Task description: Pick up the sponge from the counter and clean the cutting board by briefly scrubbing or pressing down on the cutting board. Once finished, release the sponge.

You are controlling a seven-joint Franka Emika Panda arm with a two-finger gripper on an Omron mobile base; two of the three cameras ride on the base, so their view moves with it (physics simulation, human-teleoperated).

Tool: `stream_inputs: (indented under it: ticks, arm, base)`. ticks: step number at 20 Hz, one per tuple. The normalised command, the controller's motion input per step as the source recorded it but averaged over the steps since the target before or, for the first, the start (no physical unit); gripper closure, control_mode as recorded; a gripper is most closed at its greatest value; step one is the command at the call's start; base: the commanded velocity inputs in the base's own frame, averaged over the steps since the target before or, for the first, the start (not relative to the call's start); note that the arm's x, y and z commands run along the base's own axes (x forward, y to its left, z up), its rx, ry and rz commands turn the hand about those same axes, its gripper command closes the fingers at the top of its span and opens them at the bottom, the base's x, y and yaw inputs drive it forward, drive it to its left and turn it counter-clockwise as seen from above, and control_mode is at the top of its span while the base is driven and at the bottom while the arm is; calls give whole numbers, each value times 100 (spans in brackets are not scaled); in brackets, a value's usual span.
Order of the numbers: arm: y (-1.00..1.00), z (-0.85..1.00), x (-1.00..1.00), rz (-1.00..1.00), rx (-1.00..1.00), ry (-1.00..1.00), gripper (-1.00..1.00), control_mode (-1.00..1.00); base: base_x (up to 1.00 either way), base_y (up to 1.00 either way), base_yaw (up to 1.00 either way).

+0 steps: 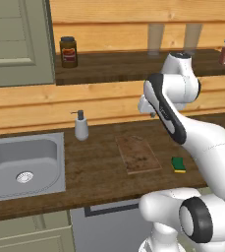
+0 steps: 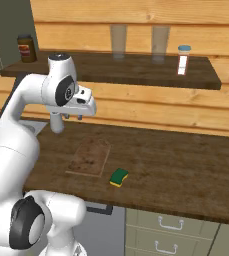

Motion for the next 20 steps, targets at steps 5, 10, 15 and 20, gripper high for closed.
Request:
stream_inputs:
  ticks: [5, 10, 15, 20]
  arm:
    - [-19, -46, -9, 0, 0, 2, -100, -100]
    - [-57, -100, -22, -8, 0, 7, -100, -100]
    - [-67, -87, -9, -1, -2, 2, -100, -100]
    - [-56, -47, -11, -7, -11, 0, -100, -100]
  base:
    - [0, 0, 0]
    - [0, 0, 0]
    - [0, 0, 0]
    - [0, 0, 0]
